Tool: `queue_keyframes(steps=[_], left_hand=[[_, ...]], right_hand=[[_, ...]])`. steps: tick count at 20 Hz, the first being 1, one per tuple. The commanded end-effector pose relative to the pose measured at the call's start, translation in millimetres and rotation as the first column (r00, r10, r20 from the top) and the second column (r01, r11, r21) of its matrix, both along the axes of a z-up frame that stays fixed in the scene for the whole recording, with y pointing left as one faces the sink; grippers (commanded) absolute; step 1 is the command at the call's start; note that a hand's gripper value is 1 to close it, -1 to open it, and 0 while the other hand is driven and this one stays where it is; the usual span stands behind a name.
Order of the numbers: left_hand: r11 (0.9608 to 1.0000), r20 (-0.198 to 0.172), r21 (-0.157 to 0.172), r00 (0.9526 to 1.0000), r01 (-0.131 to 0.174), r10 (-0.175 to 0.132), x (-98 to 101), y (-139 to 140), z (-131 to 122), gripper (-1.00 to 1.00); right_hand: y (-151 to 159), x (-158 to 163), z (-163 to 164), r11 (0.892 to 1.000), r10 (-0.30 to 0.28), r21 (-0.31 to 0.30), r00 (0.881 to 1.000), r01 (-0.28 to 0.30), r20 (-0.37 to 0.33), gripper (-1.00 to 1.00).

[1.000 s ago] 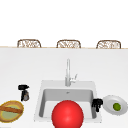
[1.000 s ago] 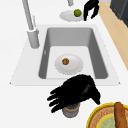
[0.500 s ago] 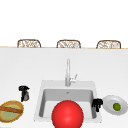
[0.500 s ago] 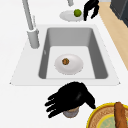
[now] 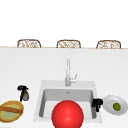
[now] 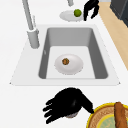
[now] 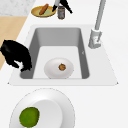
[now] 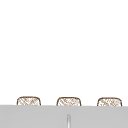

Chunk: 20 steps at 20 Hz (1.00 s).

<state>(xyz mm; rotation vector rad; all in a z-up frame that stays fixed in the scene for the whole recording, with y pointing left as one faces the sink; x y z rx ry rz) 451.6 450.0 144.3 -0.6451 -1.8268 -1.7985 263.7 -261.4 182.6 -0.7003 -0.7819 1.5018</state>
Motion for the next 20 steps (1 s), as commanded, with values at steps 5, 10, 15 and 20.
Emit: queue_keyframes(steps=[5, 10, 15, 20], left_hand=[[1.0000, -0.034, -0.007, 0.9994, -0.001, 0.001, 4.6, -1.4, -4.5, -1.00], [1.0000, -0.026, -0.003, 0.9996, -0.009, 0.009, 1.1, -6.5, 0.2, -1.00], [1.0000, -0.009, -0.002, 0.9999, 0.007, -0.007, 0.2, -3.5, 0.9, 1.00], [0.9996, 0.033, -0.026, 0.9994, -0.004, 0.005, 4.4, -6.7, 21.3, 1.00]], right_hand=[[0.0, 0.0, 0.0, 1.000, 0.000, 0.000, 1.000, 0.000, 0.000, 0.00], [0.0, 0.0, 0.0, 1.000, 0.000, 0.000, 1.000, 0.000, 0.000, 0.00], [0.0, 0.0, 0.0, 1.000, 0.000, 0.000, 1.000, 0.000, 0.000, 0.00], [0.0, 0.0, 0.0, 1.000, 0.000, 0.000, 1.000, 0.000, 0.000, 0.00]])
